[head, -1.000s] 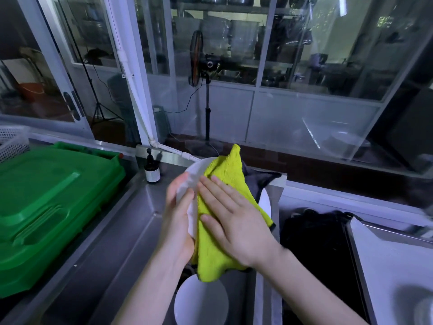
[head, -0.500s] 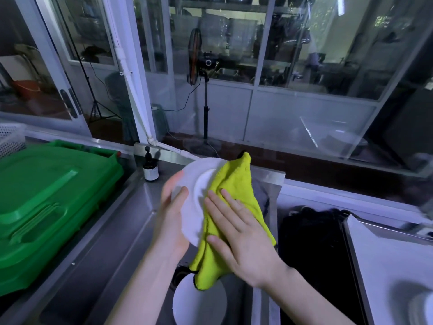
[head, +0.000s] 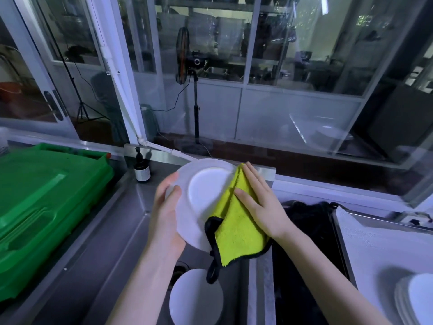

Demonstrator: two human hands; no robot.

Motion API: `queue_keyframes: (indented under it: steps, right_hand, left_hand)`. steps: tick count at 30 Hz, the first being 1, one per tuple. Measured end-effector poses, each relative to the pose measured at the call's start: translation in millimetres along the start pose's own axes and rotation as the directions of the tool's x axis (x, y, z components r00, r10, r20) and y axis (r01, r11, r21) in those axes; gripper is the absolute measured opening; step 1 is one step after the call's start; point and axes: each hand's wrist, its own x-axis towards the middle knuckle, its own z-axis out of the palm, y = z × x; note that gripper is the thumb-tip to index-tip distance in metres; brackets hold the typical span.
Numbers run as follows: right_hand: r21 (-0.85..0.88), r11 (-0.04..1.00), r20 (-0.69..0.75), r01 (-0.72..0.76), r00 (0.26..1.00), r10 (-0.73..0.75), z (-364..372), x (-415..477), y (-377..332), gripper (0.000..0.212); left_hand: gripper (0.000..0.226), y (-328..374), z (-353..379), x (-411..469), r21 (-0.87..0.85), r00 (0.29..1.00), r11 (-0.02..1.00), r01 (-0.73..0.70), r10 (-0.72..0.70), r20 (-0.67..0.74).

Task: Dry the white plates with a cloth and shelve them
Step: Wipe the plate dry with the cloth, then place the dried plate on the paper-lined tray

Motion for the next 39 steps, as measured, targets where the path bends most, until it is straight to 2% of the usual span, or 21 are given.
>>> queue_keyframes:
  steps: [2, 4, 7, 11, 13, 16, 20, 24, 28, 30, 33, 35, 37, 39]
  right_hand:
    - [0.081, 0.996, -0.06, 0.036, 0.998, -0.031, 7.9, -24.0, 5.7, 0.07]
    - [0.081, 0.99, -0.121, 0.12, 0.987, -0.109, 20.8, -48.8, 5.5, 0.067]
    - [-0.027, 0.971, -0.159, 0.238, 0.958, -0.239, 42.9, -73.8, -2.5, 0.07]
    - [-0.226, 0.881, -0.191, 0.417, 0.867, -0.459, 57.5, -84.3, -3.5, 0.06]
    - [-0.289, 0.846, -0.224, 0.449, 0.827, -0.515, 51.0, -83.2, 1.7, 0.063]
    - [-0.379, 0.834, -0.285, 0.401, 0.807, -0.518, 31.6, -76.9, 10.7, 0.059]
    - [-0.503, 0.834, -0.271, 0.226, 0.875, -0.4, 3.5, -61.8, 6.0, 0.059]
    - [-0.549, 0.812, -0.213, 0.201, 0.905, -0.368, 0.0, -49.5, -9.6, 0.055]
    - [-0.671, 0.714, -0.237, 0.202, 0.854, -0.464, 6.6, -33.7, -11.4, 0.043]
    - [-0.702, 0.679, -0.28, 0.216, 0.792, -0.542, 5.3, -27.7, -12.3, 0.037]
    - [-0.711, 0.659, -0.319, 0.247, 0.721, -0.615, 1.8, -20.1, -18.0, 0.034]
    - [-0.678, 0.696, -0.341, 0.235, 0.739, -0.582, -0.1, -14.9, -21.7, 0.033]
    - [-0.583, 0.793, -0.392, 0.174, 0.796, -0.462, -2.9, -12.1, -23.2, 0.029]
    - [-0.453, 0.888, -0.44, 0.079, 0.847, -0.299, -5.2, -12.6, -21.8, 0.024]
  left_hand:
    - [0.02, -1.8, -1.2, 5.7, -0.045, 0.999, 0.999, -0.018, 0.016, -0.044]
    - [0.026, -0.8, 2.9, 9.3, -0.055, 0.996, 0.998, -0.03, 0.025, -0.088]
    - [0.024, -0.3, 9.9, 14.3, -0.1, 0.99, 0.995, -0.02, 0.005, -0.142]
    - [0.03, 2.6, 15.2, 18.9, -0.106, 0.993, 0.994, 0.0, -0.012, -0.116]
    - [0.027, 7.3, 16.7, 20.1, -0.087, 0.989, 0.996, -0.005, -0.008, -0.145]
    - [0.034, 14.3, 14.8, 27.0, -0.058, 0.983, 0.998, 0.004, -0.014, -0.183]
    - [0.027, 17.5, 13.8, 32.3, -0.085, 0.973, 0.995, 0.048, -0.066, -0.22]
    - [0.026, 14.9, 17.9, 27.5, -0.123, 0.97, 0.986, 0.112, -0.136, -0.202]
    - [0.024, 14.1, 21.3, 25.1, -0.154, 0.953, 0.966, 0.206, -0.234, -0.191]
    - [0.027, 17.1, 23.6, 24.3, -0.197, 0.94, 0.951, 0.239, -0.277, -0.198]
    - [0.016, 19.5, 24.2, 25.8, -0.236, 0.938, 0.936, 0.26, -0.303, -0.17]
    - [0.018, 23.3, 24.4, 24.4, -0.239, 0.944, 0.932, 0.273, -0.307, -0.12]
    - [0.021, 26.7, 22.4, 22.2, -0.197, 0.958, 0.941, 0.276, -0.287, -0.027]
    - [0.03, 27.7, 20.2, 21.5, -0.007, 0.975, 0.976, 0.216, -0.215, 0.057]
